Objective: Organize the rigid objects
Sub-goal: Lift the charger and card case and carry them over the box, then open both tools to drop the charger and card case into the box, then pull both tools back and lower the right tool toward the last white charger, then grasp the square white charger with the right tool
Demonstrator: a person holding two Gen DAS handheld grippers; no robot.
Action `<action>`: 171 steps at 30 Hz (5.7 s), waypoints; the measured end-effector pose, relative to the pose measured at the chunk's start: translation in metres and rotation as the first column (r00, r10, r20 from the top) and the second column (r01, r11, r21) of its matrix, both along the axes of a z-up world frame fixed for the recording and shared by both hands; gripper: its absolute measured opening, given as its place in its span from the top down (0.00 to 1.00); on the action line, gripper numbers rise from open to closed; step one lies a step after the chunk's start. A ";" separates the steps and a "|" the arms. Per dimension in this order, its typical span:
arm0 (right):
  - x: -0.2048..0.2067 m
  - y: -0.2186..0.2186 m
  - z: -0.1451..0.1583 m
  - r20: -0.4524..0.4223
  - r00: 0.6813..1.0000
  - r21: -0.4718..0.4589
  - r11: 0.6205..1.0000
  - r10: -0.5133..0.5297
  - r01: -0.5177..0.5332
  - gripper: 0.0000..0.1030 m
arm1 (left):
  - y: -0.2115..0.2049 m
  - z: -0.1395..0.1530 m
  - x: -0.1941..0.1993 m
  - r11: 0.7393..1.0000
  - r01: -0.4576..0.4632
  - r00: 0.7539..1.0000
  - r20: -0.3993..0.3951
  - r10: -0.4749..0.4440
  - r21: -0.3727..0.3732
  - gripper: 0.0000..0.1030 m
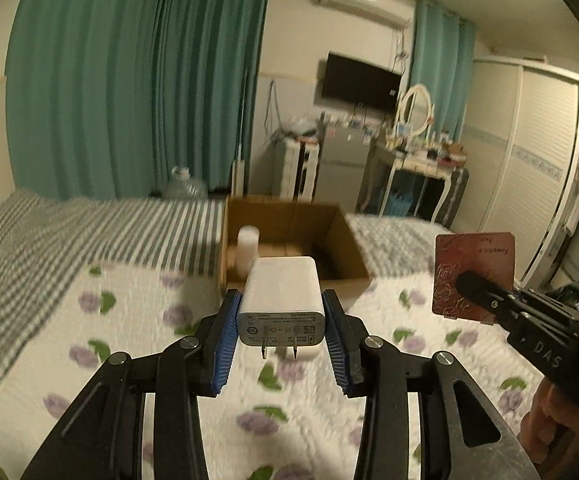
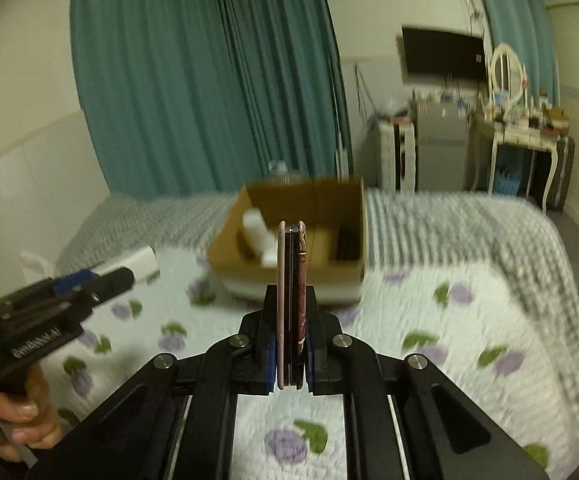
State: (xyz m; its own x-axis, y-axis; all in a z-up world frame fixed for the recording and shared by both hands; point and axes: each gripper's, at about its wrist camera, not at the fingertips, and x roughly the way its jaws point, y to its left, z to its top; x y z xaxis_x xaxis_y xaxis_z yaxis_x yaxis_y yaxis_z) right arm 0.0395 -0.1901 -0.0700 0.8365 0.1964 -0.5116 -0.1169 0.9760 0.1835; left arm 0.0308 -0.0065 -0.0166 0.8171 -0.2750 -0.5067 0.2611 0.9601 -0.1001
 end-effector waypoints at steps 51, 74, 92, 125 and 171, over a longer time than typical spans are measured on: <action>0.255 -0.025 -0.118 -0.133 0.988 -0.123 0.988 0.076 -0.093 0.91 | -0.073 -0.113 0.248 0.992 0.081 0.983 -0.172 -0.063 0.101 0.60; 0.220 -0.024 -0.061 -0.034 0.999 -0.149 0.989 0.017 -0.022 0.56 | -0.027 -0.035 0.221 0.999 -0.021 0.993 -0.118 0.018 -0.029 0.55; 0.095 0.002 0.107 0.295 0.954 -0.162 0.981 -0.056 0.108 0.04 | 0.005 0.115 0.075 0.997 -0.080 0.976 0.202 0.081 -0.015 0.40; -0.008 0.050 0.082 0.278 0.958 -0.205 0.969 -0.078 0.138 0.00 | 0.025 0.060 -0.013 0.986 -0.161 0.945 0.296 0.143 0.037 0.38; 0.177 0.072 -0.212 -0.372 0.928 -0.190 0.981 -0.029 -0.045 0.30 | 0.026 -0.200 0.142 0.996 -0.045 0.924 -0.375 0.073 0.083 0.64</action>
